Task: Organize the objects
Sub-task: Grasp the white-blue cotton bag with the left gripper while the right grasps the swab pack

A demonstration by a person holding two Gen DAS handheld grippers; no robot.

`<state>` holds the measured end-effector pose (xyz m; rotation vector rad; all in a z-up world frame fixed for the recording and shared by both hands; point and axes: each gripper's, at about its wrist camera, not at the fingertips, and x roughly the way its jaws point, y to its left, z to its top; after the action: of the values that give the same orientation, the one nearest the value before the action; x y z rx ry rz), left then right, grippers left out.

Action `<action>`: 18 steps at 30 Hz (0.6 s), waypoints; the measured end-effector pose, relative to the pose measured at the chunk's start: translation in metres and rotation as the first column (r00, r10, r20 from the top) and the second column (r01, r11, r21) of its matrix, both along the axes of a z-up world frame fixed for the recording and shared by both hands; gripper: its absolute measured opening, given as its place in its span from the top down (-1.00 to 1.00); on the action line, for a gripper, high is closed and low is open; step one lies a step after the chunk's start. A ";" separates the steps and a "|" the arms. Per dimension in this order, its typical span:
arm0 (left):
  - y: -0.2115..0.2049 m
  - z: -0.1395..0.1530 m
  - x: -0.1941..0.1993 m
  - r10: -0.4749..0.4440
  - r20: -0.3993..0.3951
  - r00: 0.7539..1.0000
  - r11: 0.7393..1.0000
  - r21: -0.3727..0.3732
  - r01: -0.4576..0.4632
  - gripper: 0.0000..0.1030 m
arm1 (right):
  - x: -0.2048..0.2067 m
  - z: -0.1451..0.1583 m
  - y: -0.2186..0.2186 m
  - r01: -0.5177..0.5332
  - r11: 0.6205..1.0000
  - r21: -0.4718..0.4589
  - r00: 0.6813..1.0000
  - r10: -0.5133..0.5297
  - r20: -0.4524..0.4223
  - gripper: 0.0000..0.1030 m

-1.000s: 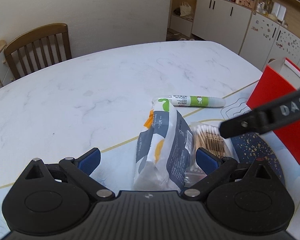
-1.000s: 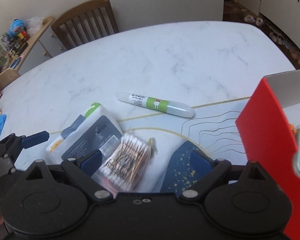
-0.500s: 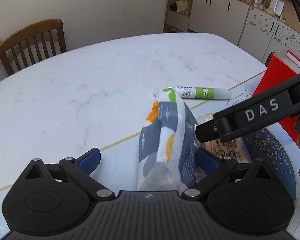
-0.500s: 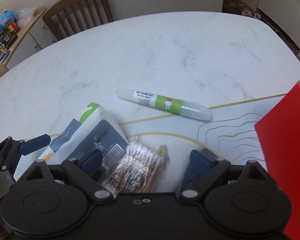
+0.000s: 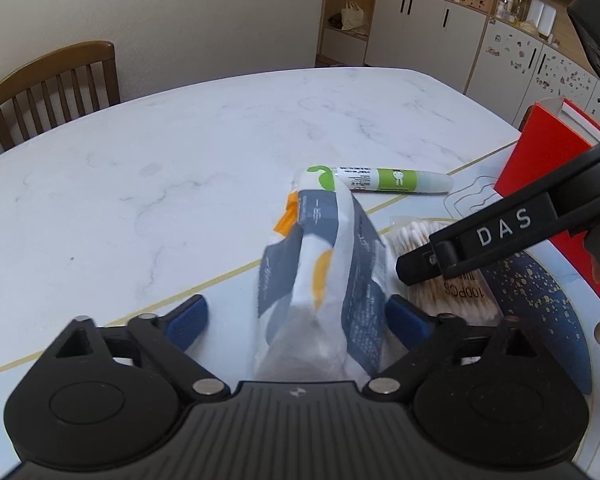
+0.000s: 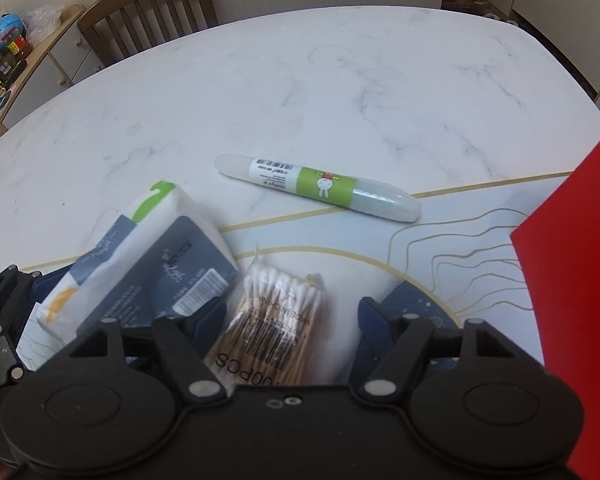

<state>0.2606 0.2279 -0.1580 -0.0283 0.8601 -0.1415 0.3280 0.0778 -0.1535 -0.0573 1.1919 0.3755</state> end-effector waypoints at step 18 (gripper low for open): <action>-0.010 0.016 -0.020 0.013 0.001 1.000 0.999 -0.038 -0.013 0.17 | -0.022 0.014 -0.034 -0.010 0.997 0.083 1.000 0.009 0.015 0.33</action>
<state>0.2409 0.2180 -0.1423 -0.0692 0.8559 -0.1452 0.3055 0.0436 -0.1395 0.0061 1.1609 0.4323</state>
